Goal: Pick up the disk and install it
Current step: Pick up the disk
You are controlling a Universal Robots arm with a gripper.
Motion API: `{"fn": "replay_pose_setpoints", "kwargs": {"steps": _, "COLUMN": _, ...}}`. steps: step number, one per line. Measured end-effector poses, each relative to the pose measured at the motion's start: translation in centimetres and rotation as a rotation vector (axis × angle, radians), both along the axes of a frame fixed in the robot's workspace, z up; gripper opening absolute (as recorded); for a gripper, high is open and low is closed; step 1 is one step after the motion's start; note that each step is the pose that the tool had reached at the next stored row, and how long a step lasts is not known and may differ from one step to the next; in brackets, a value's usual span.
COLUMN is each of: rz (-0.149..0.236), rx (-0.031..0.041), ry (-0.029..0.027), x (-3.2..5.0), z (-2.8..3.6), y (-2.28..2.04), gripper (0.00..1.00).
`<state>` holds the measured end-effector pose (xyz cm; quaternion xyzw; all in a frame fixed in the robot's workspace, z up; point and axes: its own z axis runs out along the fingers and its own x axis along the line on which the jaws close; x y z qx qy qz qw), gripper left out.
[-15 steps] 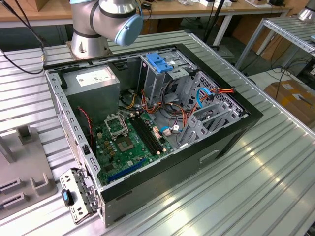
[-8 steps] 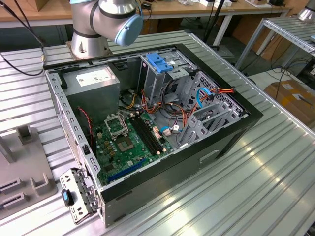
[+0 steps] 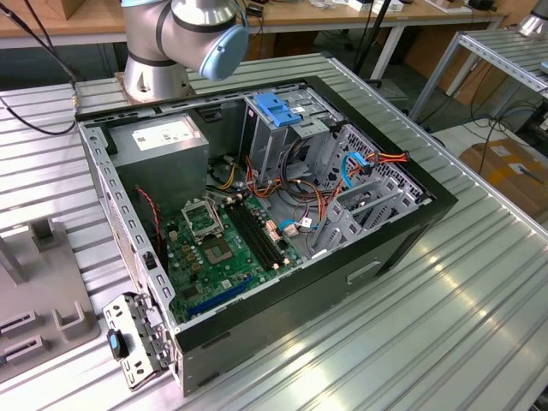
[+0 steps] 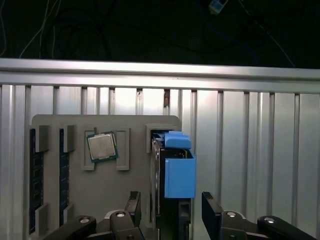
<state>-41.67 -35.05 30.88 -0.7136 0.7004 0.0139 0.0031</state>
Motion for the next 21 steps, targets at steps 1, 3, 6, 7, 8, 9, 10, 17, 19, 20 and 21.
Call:
{"fn": "replay_pose_setpoints", "kwargs": {"steps": 1, "rz": 0.000, "rx": 0.0000, "ry": 0.0000, "x": 0.03, "z": -0.01, "y": 0.05, "gripper": 0.60}}
{"fn": "replay_pose_setpoints", "kwargs": {"steps": 3, "rz": 0.000, "rx": 0.0000, "ry": 0.0000, "x": 0.18, "z": -0.05, "y": 0.11, "gripper": 0.60}}
{"fn": "replay_pose_setpoints", "kwargs": {"steps": 6, "rz": 0.000, "rx": 0.0001, "ry": -0.0002, "x": 0.32, "z": -0.20, "y": 0.14, "gripper": 0.60}}
{"fn": "replay_pose_setpoints", "kwargs": {"steps": 7, "rz": 0.000, "rx": 0.0001, "ry": -0.0001, "x": 0.35, "z": -0.25, "y": 0.16, "gripper": 0.60}}
{"fn": "replay_pose_setpoints", "kwargs": {"steps": 8, "rz": 0.000, "rx": -0.0001, "ry": 0.0001, "x": 0.35, "z": -0.24, "y": 0.16, "gripper": 0.60}}
{"fn": "replay_pose_setpoints", "kwargs": {"steps": 9, "rz": 0.000, "rx": -0.0001, "ry": 0.0002, "x": 0.35, "z": -0.24, "y": 0.16, "gripper": 0.60}}
{"fn": "replay_pose_setpoints", "kwargs": {"steps": 10, "rz": 0.000, "rx": 0.0000, "ry": 0.0000, "x": 0.35, "z": -0.25, "y": 0.17, "gripper": 0.60}}
{"fn": "replay_pose_setpoints", "kwargs": {"steps": 17, "rz": 0.000, "rx": 0.0000, "ry": -0.0001, "x": 0.35, "z": -0.26, "y": 0.18, "gripper": 0.58}}
{"fn": "replay_pose_setpoints", "kwargs": {"steps": 19, "rz": 0.000, "rx": 0.0000, "ry": 0.0000, "x": 0.35, "z": -0.26, "y": 0.18, "gripper": 0.51}}
{"fn": "replay_pose_setpoints", "kwargs": {"steps": 20, "rz": 0.000, "rx": 0.0000, "ry": 0.0000, "x": 0.35, "z": -0.26, "y": 0.18, "gripper": 0.51}}
{"fn": "replay_pose_setpoints", "kwargs": {"steps": 21, "rz": 0.000, "rx": 0.0000, "ry": 0.0000, "x": 0.35, "z": -0.26, "y": 0.19, "gripper": 0.51}}
